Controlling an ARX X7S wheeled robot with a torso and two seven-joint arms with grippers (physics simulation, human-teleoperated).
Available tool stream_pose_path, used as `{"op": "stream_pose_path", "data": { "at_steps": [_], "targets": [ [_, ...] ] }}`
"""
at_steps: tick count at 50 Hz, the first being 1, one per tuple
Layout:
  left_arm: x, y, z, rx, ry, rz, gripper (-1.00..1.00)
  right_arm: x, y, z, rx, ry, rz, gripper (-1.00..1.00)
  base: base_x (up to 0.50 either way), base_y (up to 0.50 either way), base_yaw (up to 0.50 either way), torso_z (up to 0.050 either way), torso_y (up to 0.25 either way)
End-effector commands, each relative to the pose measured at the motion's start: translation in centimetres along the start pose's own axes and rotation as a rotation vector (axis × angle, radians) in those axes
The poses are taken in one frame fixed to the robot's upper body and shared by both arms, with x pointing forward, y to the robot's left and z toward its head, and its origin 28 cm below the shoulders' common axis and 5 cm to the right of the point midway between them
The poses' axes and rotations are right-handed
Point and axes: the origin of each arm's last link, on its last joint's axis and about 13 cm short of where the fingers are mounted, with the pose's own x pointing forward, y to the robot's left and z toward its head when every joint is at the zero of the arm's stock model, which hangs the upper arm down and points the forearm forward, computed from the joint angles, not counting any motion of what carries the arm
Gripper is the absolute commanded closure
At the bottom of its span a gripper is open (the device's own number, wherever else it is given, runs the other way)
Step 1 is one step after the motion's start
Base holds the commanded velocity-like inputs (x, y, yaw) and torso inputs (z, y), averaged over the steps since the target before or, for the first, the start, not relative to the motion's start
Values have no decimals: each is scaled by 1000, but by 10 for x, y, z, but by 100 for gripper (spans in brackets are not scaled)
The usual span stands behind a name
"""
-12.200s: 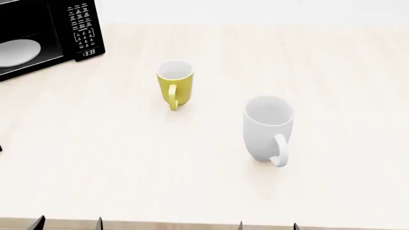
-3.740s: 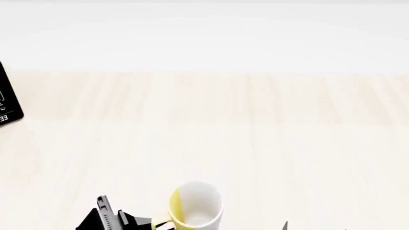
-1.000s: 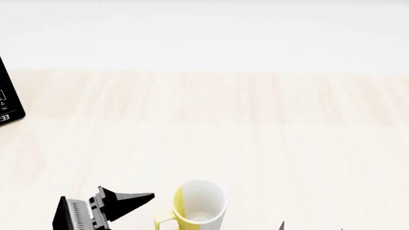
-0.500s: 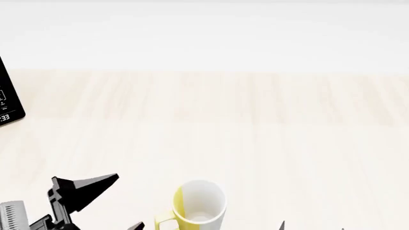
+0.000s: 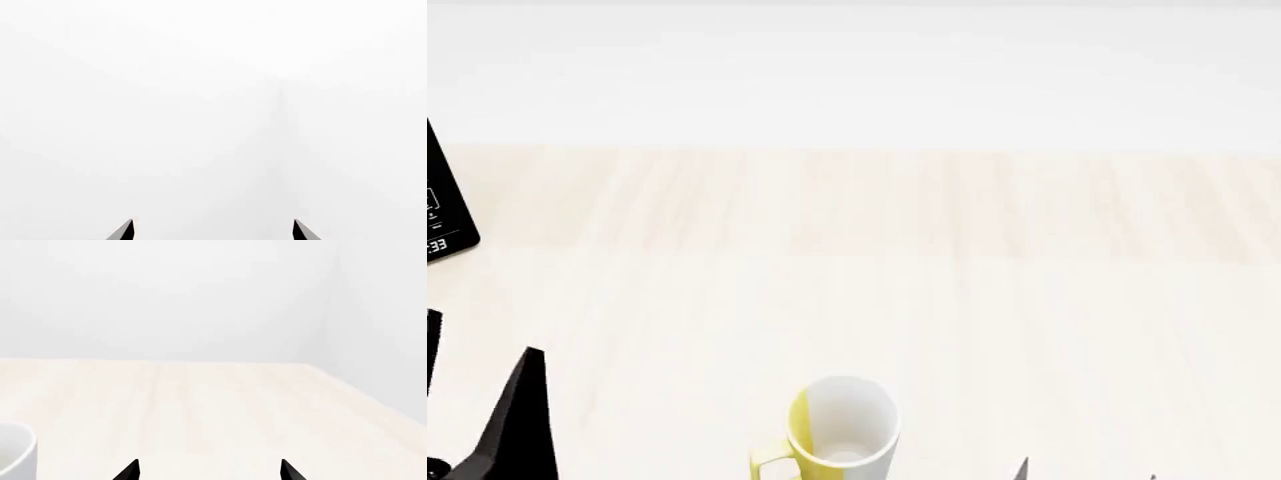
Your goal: Put the yellow and white mug to the front of the white mug.
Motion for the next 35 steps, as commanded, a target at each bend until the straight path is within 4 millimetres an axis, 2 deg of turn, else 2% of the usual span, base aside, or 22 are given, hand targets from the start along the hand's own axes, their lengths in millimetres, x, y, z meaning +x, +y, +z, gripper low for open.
{"op": "stream_pose_path", "data": {
  "at_steps": [1, 8, 14, 21, 35],
  "targets": [
    [-18, -18, 8, 106, -124, 218, -100, -5, -2, 8, 8, -43, -20, -100, 0, 0, 0, 0, 0],
    [-23, -23, 5, 142, -170, 329, -100, -9, -8, 15, 18, -95, -57, -100, 0, 0, 0, 0, 0],
    [-31, -29, 9, 133, -168, 304, -100, -10, -15, 17, 21, -132, -122, -100, 0, 0, 0, 0, 0],
    [-39, -39, 27, 175, -257, 293, -100, -20, -27, 30, 34, -222, -195, -100, 0, 0, 0, 0, 0],
    [-44, -28, 45, 267, -369, 385, -100, -39, -42, 49, 26, -368, -281, -100, 0, 0, 0, 0, 0]
  ]
}}
